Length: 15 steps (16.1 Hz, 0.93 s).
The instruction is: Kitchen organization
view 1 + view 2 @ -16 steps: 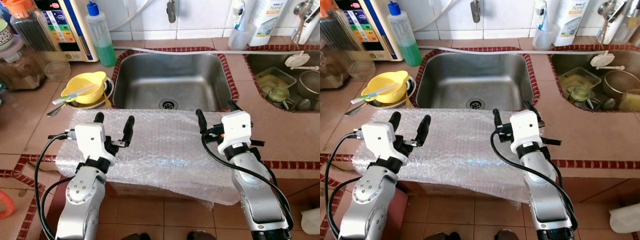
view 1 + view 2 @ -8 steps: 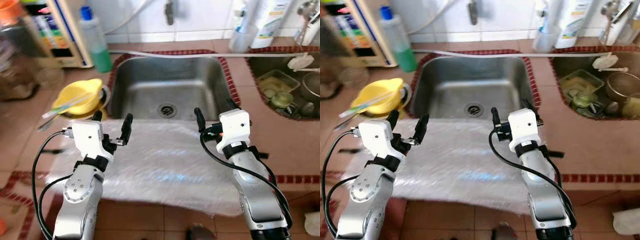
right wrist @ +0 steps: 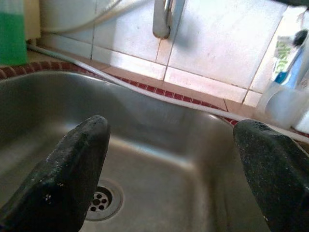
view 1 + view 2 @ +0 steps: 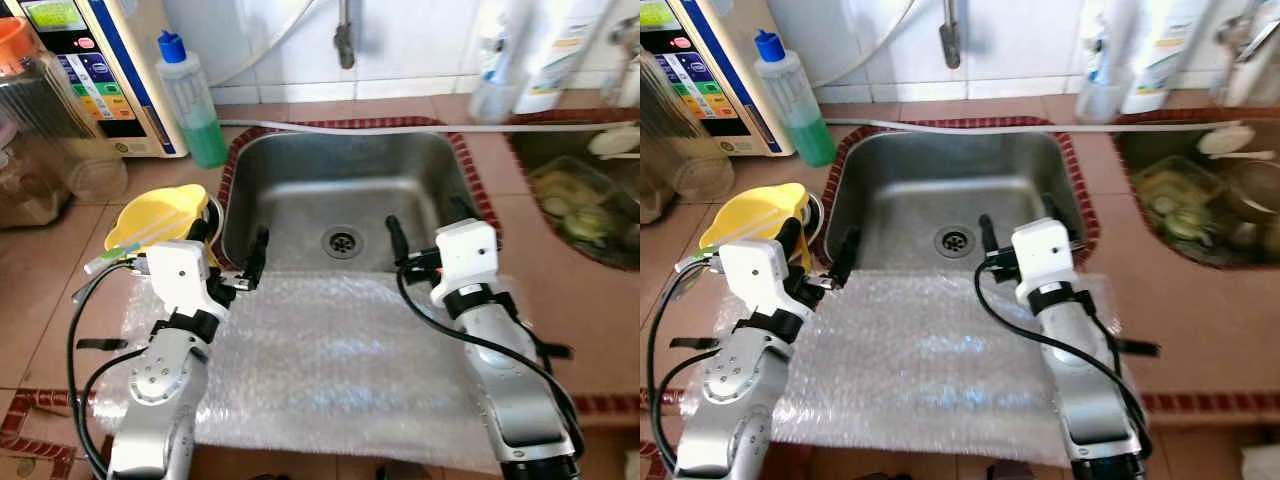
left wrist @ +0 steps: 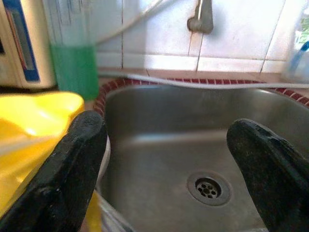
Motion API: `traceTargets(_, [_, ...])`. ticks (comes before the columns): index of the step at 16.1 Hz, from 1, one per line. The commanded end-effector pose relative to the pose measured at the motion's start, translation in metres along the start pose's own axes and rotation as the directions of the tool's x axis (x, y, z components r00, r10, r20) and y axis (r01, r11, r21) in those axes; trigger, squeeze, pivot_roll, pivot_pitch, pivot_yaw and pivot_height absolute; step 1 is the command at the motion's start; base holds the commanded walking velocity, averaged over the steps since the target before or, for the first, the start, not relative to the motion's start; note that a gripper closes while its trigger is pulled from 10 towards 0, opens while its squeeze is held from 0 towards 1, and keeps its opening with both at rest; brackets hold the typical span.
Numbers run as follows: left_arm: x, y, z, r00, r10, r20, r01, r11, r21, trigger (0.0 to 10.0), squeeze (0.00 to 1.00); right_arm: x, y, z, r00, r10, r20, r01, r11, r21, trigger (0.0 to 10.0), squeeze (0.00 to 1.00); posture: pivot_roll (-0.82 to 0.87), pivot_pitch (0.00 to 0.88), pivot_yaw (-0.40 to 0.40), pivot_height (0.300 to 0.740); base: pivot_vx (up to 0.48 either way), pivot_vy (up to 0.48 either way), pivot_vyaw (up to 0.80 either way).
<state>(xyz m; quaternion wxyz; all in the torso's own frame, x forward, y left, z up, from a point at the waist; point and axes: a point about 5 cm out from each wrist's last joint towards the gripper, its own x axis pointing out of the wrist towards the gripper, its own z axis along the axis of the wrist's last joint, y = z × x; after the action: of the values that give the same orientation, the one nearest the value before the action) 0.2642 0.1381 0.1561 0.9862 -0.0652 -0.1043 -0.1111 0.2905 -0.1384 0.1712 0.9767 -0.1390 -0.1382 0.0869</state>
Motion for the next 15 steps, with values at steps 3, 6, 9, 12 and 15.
traceTargets(3, [0.0,-0.002,0.007,1.0,-0.006,0.024,0.005,1.0,0.011,10.0,0.0,-0.001,0.001,0.003,1.0,-0.004,0.017,0.004,1.0,-0.016,10.0,0.0,-0.17,0.172,0.076,0.74,0.0,0.0,0.0])
traceTargets(6, [0.009,-0.003,0.028,0.995,-0.004,0.102,0.002,1.0,0.024,10.0,0.0,0.0,0.0,0.005,1.0,-0.005,0.027,0.006,1.0,-0.021,10.0,0.0,-0.17,0.176,0.076,0.74,0.0,0.0,0.0])
traceTargets(9, [0.01,-0.002,0.032,0.993,0.01,0.119,-0.013,1.0,0.026,10.0,0.0,0.0,0.002,0.006,1.0,0.001,0.03,0.0,1.0,-0.023,10.0,0.0,-0.17,0.175,0.081,0.74,0.0,0.0,0.0])
traceTargets(12, [0.01,0.011,0.035,0.991,0.061,0.123,-0.069,0.996,0.057,10.0,0.0,-0.002,0.014,0.01,0.992,0.116,0.051,-0.118,0.991,0.057,10.0,0.0,-0.17,0.173,0.087,0.74,0.0,0.0,0.0])
traceTargets(15, [0.006,0.038,0.038,0.977,0.171,0.124,-0.184,0.978,0.103,10.0,0.0,-0.005,0.028,0.016,0.972,0.223,0.074,-0.23,0.967,0.107,10.0,0.0,-0.16,0.172,0.09,0.74,0.0,0.0,0.0])
